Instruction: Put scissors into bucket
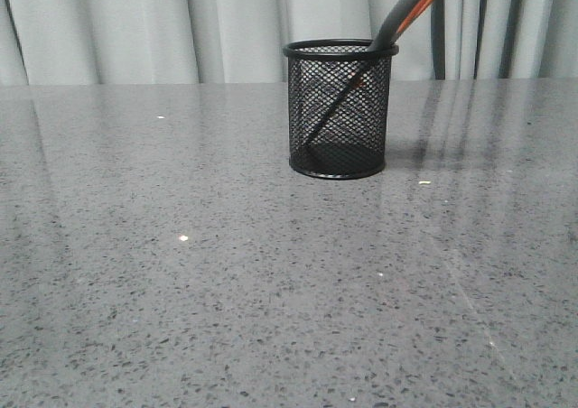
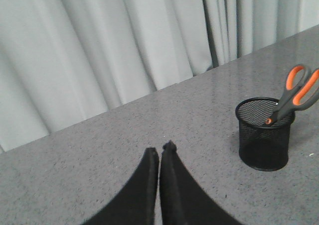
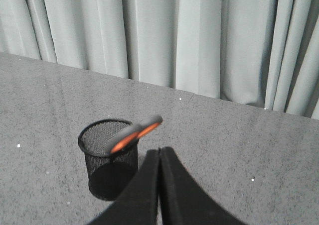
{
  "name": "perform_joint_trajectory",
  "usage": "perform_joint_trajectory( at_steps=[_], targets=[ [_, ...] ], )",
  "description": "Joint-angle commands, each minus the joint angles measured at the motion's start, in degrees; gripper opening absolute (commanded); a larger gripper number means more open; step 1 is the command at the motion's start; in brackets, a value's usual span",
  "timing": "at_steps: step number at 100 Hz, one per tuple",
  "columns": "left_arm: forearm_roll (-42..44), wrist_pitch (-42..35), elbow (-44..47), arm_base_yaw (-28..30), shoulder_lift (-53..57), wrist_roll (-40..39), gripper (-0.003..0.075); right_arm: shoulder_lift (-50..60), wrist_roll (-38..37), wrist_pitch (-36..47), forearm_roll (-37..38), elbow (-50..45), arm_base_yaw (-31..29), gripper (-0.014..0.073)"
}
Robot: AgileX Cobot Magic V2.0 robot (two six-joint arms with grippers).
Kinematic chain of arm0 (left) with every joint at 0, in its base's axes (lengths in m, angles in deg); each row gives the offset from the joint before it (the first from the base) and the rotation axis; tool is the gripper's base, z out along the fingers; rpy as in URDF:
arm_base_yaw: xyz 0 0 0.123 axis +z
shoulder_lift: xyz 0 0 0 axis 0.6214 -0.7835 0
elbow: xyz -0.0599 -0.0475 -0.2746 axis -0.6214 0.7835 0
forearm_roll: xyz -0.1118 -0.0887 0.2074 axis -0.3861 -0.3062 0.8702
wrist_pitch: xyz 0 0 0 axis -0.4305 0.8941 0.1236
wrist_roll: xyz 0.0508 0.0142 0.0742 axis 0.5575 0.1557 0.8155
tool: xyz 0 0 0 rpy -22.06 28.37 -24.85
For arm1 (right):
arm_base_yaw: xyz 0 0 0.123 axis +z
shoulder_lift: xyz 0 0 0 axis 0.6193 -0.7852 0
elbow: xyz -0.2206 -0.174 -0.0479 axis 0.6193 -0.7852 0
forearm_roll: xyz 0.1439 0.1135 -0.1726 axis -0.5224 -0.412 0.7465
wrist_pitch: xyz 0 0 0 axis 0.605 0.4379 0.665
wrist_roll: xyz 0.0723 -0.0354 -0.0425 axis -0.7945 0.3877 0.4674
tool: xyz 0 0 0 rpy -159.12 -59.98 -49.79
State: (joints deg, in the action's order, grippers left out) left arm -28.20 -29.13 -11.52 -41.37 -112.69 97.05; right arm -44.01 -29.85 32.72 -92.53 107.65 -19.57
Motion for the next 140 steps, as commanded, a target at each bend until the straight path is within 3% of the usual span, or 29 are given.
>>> perform_joint_trajectory(
  at_steps=[1, 20, 37, 121, 128, 140],
  targets=[
    [-3.1, -9.1, 6.3, 0.1, 5.8, 0.8, -0.0020, 4.8, -0.1, 9.0, -0.3, -4.2, -0.4, -0.0052],
    [-4.7, -15.1, 18.3, 0.1, 17.3, 0.8, -0.0019, 14.7, -0.1, 13.3, -0.3, -15.0, -0.4, -0.0052],
    [-8.6, -16.7, 25.3, 0.1, 23.7, 0.8, -0.0019, 18.6, -0.1, 15.1, -0.3, -18.7, -0.4, -0.0052],
    [-9.9, -16.6, 27.3, 0.1, 25.9, 0.7, -0.0020, 18.8, -0.1, 15.8, -0.3, -18.7, -0.4, -0.0056],
    [-3.1, -17.4, 27.5, 0.1, 25.9, -5.3, -0.0020, 18.8, -0.1, 15.8, -0.3, -18.7, -0.4, -0.0056],
    [20.7, -21.1, 30.3, 0.1, 25.9, -32.1, -0.0020, 18.8, -0.1, 15.8, -0.3, -18.7, -0.4, -0.0056]
  ],
)
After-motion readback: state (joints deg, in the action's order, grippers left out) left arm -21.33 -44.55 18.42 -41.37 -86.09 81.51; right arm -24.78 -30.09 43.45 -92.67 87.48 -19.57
